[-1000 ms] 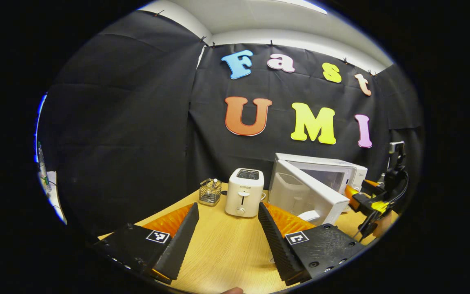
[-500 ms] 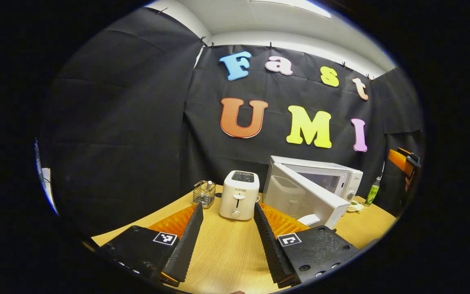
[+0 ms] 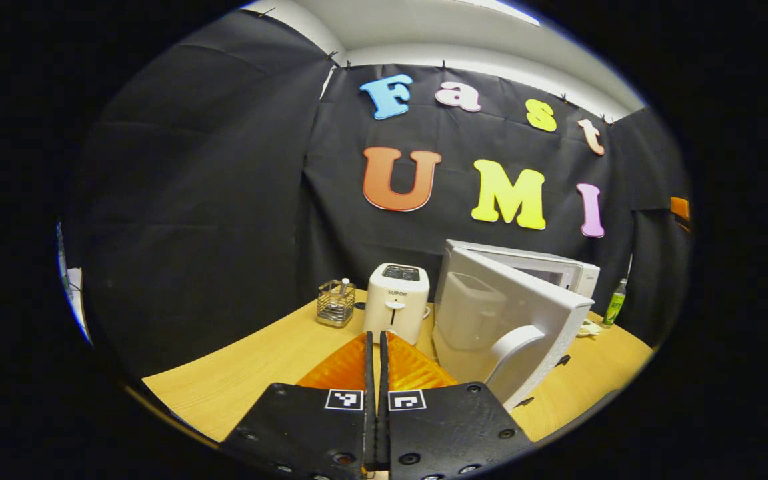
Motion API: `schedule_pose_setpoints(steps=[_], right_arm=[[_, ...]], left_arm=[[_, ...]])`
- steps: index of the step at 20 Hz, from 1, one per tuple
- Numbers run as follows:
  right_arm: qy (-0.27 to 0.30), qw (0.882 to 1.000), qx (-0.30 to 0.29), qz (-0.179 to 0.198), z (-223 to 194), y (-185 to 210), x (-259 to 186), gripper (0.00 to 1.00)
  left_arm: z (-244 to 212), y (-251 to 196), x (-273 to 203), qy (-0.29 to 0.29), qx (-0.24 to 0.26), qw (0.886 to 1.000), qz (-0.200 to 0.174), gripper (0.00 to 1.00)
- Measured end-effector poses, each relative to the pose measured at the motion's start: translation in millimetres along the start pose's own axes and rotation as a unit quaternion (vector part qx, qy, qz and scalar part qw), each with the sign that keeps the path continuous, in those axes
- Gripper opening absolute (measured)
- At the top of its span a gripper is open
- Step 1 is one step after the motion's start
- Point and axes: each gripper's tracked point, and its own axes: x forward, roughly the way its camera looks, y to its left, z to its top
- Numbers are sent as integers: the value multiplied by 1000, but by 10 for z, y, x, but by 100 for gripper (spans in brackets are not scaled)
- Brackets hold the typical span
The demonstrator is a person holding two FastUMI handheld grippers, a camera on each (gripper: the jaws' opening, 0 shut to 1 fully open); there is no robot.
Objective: Open the microwave oven with the left hand, put the food in, and close the microwave oven.
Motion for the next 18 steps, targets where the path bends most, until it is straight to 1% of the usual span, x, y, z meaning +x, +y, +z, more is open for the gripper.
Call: schedule_pose_setpoints(steps=[2,3,4,5,6,7,9,11,12,13,14,15,16,18], right_arm=[[-6,1000,-1,-7,47,-124,-28,96],[-10,1000,-3,-10,56,-178,-46,100],[-15,1000,-5,-13,73,-227,-58,96],[-18,1000,-6,-14,72,-259,-66,100],[-19,1000,-4,-13,61,-287,-83,96],[-20,1000,-2,-9,50,-305,-85,96],[-19,1000,-2,-6,26,-358,-93,96],[-22,1000,1,-9,36,-445,-93,96],[-26,1000,9,-12,57,-488,-89,96],[-28,999,20,-15,56,-517,-77,96],[-28,999,31,-13,48,-529,-75,100],[-27,999,37,-9,31,-534,-62,100],[-27,999,39,-6,16,-544,-46,96],[-25,999,35,-9,-7,-587,-21,96]], left_arm=[[-77,-219,3,4,20,999,-28,0],[-116,-342,3,8,29,999,-43,0],[-155,-443,19,14,36,998,-56,0],[-204,-549,16,20,43,997,-67,0],[-209,-577,67,17,52,996,-67,0],[-214,-643,14,21,55,996,-71,0],[-207,-851,-21,21,40,994,-102,0],[-209,-1034,-9,19,39,991,-129,0],[-218,-1165,-3,19,38,988,-151,0],[-255,-1325,-5,19,34,983,-181,0],[-246,-1488,-17,13,26,977,-213,0],[-246,-1637,-6,11,15,971,-240,0],[-247,-1738,46,10,11,966,-256,0],[-259,-1933,181,13,20,961,-275,0]])
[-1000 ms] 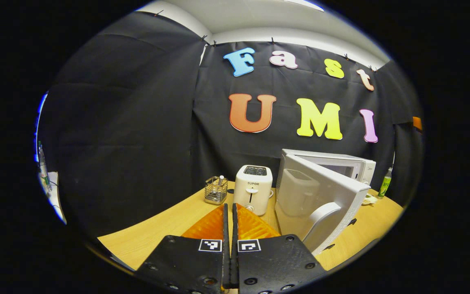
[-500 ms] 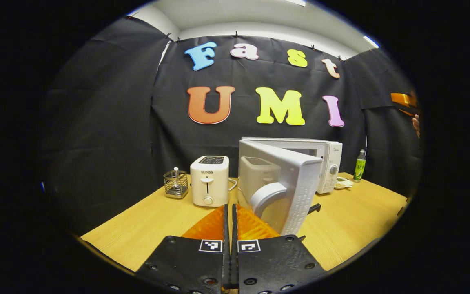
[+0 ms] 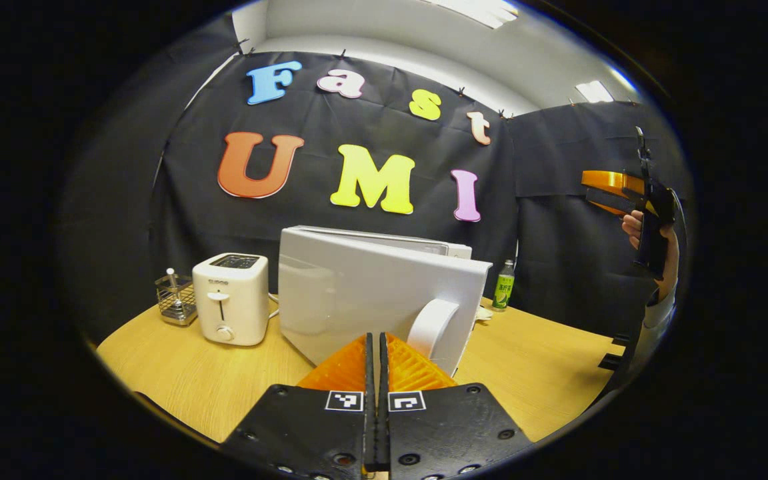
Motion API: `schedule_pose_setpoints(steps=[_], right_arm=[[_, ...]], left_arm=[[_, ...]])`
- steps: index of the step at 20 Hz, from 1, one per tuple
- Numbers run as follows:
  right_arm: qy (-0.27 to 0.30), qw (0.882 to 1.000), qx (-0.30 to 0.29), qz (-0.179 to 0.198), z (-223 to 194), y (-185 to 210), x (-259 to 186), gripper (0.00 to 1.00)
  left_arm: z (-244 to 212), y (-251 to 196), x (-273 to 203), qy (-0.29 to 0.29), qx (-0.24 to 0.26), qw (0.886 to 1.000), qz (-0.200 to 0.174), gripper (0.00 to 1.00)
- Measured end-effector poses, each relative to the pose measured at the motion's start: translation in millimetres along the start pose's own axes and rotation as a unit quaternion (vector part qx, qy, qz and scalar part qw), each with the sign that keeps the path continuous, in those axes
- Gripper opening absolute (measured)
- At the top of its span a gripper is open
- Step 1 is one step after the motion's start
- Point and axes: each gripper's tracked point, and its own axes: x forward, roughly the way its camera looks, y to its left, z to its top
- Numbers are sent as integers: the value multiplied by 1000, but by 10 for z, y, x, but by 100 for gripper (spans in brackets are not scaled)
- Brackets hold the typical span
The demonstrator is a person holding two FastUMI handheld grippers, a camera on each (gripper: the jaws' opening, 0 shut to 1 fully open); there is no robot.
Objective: Open the microwave oven with the left hand, put the food in, and close the microwave oven.
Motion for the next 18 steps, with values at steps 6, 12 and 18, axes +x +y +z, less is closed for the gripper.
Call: schedule_pose_setpoints(steps=[6,12,18], right_arm=[[0,1000,0,-3,-48,-138,8,100],[3,1000,3,-23,-207,-415,37,96],[-1,999,13,-40,-330,-727,59,96]], left_arm=[[-110,-412,630,25,19,998,-53,0],[-213,-640,1239,37,20,997,-59,0],[-331,-702,1781,56,45,996,-49,0]])
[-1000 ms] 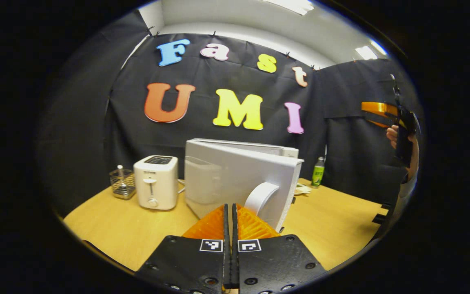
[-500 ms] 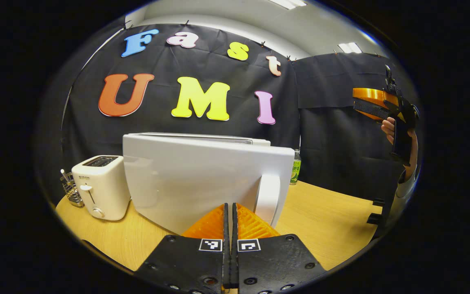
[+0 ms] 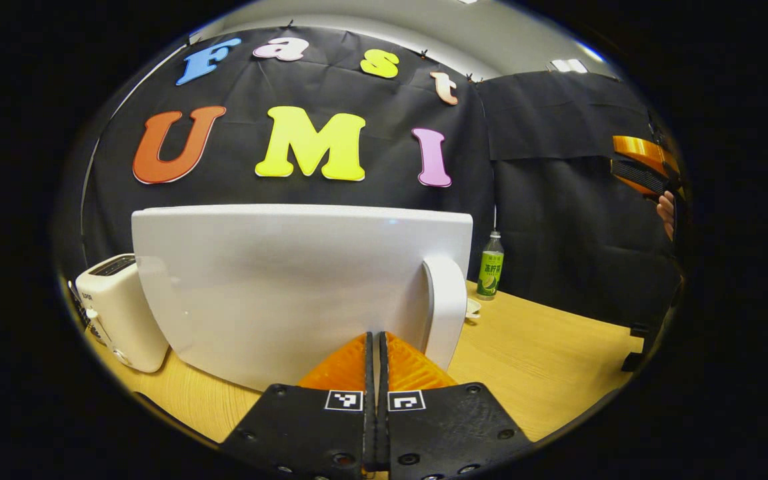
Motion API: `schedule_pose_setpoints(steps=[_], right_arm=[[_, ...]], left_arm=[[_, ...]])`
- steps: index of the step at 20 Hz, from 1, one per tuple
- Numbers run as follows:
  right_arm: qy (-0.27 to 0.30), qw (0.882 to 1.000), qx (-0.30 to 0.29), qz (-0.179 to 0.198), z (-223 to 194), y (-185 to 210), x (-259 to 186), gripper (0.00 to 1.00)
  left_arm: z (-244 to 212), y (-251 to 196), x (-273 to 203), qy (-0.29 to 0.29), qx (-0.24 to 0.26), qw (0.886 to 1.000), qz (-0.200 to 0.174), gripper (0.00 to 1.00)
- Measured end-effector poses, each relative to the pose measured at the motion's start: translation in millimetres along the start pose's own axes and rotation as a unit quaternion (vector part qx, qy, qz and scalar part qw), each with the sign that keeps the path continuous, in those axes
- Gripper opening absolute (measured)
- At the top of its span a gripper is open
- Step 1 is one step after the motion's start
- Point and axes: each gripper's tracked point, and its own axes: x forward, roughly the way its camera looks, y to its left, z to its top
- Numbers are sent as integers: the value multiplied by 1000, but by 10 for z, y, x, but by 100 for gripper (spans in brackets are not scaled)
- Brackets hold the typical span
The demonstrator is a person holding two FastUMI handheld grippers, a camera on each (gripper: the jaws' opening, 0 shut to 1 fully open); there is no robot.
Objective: Open the microwave oven with the left hand, put the food in, and close the microwave oven.
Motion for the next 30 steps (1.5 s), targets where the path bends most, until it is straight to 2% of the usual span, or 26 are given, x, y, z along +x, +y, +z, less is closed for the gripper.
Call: schedule_pose_setpoints(steps=[3,4,5,6,7,10,11,13,14,15,16,17,18,19,20,21,22,23,24,25,26,27,30], right_arm=[[8,1000,2,-9,-95,-122,45,100],[14,1000,1,-14,-140,-165,45,91],[20,1000,0,-17,-168,-185,57,91],[26,1000,-1,-16,-194,-175,40,100],[33,999,0,-11,-217,-150,12,100],[38,999,7,6,-144,-43,-103,100],[36,999,2,1,-112,-67,-150,91],[34,999,-10,-10,-80,-66,-265,91],[32,999,-11,-13,-43,-53,-325,100],[31,999,-10,-16,-11,-39,-379,91],[30,999,-8,-16,8,-25,-433,100],[28,999,-7,-19,38,-11,-488,91],[28,999,-7,-22,52,-20,-539,100],[26,999,-7,-27,68,-16,-590,100],[26,999,-8,-30,80,2,-644,91],[27,999,-8,-30,82,39,-700,91],[27,999,-7,-29,69,68,-750,91],[27,999,-3,-30,69,102,-792,92],[32,999,-2,-28,27,129,-842,100],[37,999,-3,-27,-6,155,-891,91],[39,999,-3,-32,-35,153,-939,100],[41,998,-2,-36,-48,156,-993,92],[48,998,-6,-32,-109,267,-1161,91]], left_arm=[[11,72,238,-1,2,1000,15,0],[29,94,308,-3,-6,1000,19,0],[49,104,385,-5,-18,1000,25,0],[71,104,463,-4,-27,999,31,0],[92,76,512,3,-28,999,32,0],[325,128,643,1,8,997,71,0],[371,145,702,6,15,997,82,0],[416,176,816,17,19,994,102,0],[417,192,837,24,16,993,112,0],[438,214,852,24,13,992,121,0],[442,203,859,23,5,992,122,0],[450,200,864,22,-1,992,122,0],[441,192,860,21,-12,992,122,0],[453,201,880,18,-16,992,124,0],[459,259,929,16,-11,990,137,0],[399,240,859,35,-20,990,136,0],[439,209,906,19,-21,990,140,0],[406,228,898,27,-15,988,149,0],[353,304,865,37,-5,984,172,0],[335,334,796,44,0,981,188,0],[334,301,705,46,-3,979,199,0],[332,222,602,49,-13,979,198,0],[458,-46,154,22,-28,981,190,2]])
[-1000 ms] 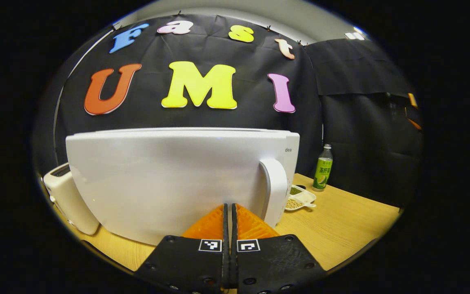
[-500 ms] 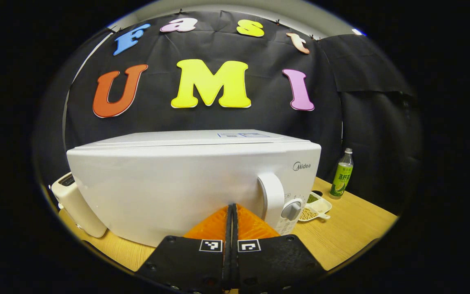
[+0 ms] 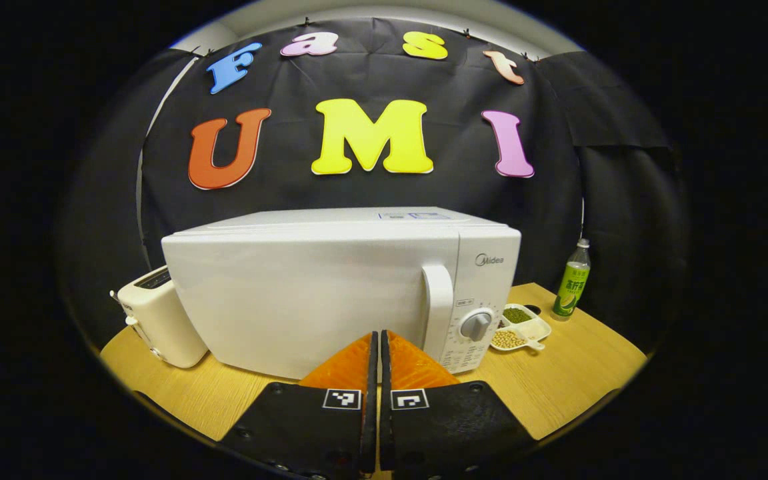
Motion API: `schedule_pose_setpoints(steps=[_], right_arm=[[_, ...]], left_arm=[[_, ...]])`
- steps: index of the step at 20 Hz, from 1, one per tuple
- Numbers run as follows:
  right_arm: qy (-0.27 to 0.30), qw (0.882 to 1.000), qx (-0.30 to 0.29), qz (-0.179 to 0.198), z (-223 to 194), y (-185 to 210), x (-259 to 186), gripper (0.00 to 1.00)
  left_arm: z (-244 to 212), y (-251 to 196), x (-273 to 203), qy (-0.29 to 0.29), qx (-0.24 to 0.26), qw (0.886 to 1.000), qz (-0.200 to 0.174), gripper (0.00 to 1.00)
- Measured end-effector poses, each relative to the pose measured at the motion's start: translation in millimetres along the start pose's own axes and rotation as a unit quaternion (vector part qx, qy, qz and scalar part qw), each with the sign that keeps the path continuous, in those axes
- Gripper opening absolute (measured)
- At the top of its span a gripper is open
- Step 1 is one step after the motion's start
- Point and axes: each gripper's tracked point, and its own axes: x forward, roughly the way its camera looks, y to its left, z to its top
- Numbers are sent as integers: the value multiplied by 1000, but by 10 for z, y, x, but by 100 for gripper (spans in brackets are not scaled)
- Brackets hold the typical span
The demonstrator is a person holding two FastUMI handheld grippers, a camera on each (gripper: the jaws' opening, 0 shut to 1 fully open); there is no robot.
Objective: Open the microwave oven with the left hand, put the food in, and close the microwave oven.
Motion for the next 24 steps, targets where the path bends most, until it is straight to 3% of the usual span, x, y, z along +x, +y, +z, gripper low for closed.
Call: schedule_pose_setpoints(steps=[1,2,3,4,5,7,8,9,10,11,12,13,14,15,16,17,18,19,23,24], right_arm=[[-2,1000,-1,-2,16,9,-77,100],[-8,1000,-1,-5,43,3,-144,100],[-12,1000,0,-11,80,-3,-222,100],[-16,1000,3,-16,96,-10,-292,91],[-17,1000,2,-21,111,-1,-365,91],[-23,999,-4,-27,200,13,-504,91],[-29,999,-3,-30,271,17,-573,100],[-36,999,-2,-33,345,10,-629,100],[-42,998,-1,-36,404,-7,-677,100],[-47,998,0,-41,468,-31,-714,100],[-51,998,1,-46,526,-58,-749,91],[-53,997,2,-50,576,-80,-786,100],[-54,997,2,-51,612,-87,-821,100],[-54,997,-2,-52,645,-90,-857,91],[-53,997,-7,-51,653,-91,-883,100],[-55,997,-12,-50,665,-87,-919,100],[-56,997,-17,-49,679,-84,-948,91],[-57,997,-19,-48,682,-69,-980,100],[-56,998,-23,-35,591,24,-1015,100],[-50,998,-26,-28,553,69,-1012,91]], left_arm=[[27,-1,-210,-3,-3,1000,2,5],[47,18,-429,-4,-6,1000,6,5],[72,36,-648,-3,-12,1000,11,12],[124,70,-871,-3,-21,1000,17,13],[186,72,-1080,-5,-31,999,14,5],[366,148,-1515,-15,-38,999,22,39],[481,212,-1717,-24,-33,999,28,33],[588,257,-1907,-35,-31,998,34,46],[674,259,-2110,-44,-33,998,32,49],[772,276,-2312,-52,-34,998,28,71],[846,284,-2547,-59,-35,997,29,90],[903,287,-2729,-64,-34,997,29,94],[950,273,-2899,-68,-30,997,28,95],[994,290,-3076,-73,-20,997,35,84],[1028,285,-3257,-81,-10,996,41,95],[1042,276,-3430,-88,-2,995,45,95],[1028,252,-3583,-95,2,994,52,95],[978,272,-3715,-97,1,993,64,95],[839,296,-4031,-111,-16,990,87,95],[860,286,-4060,-117,-13,989,86,95]])
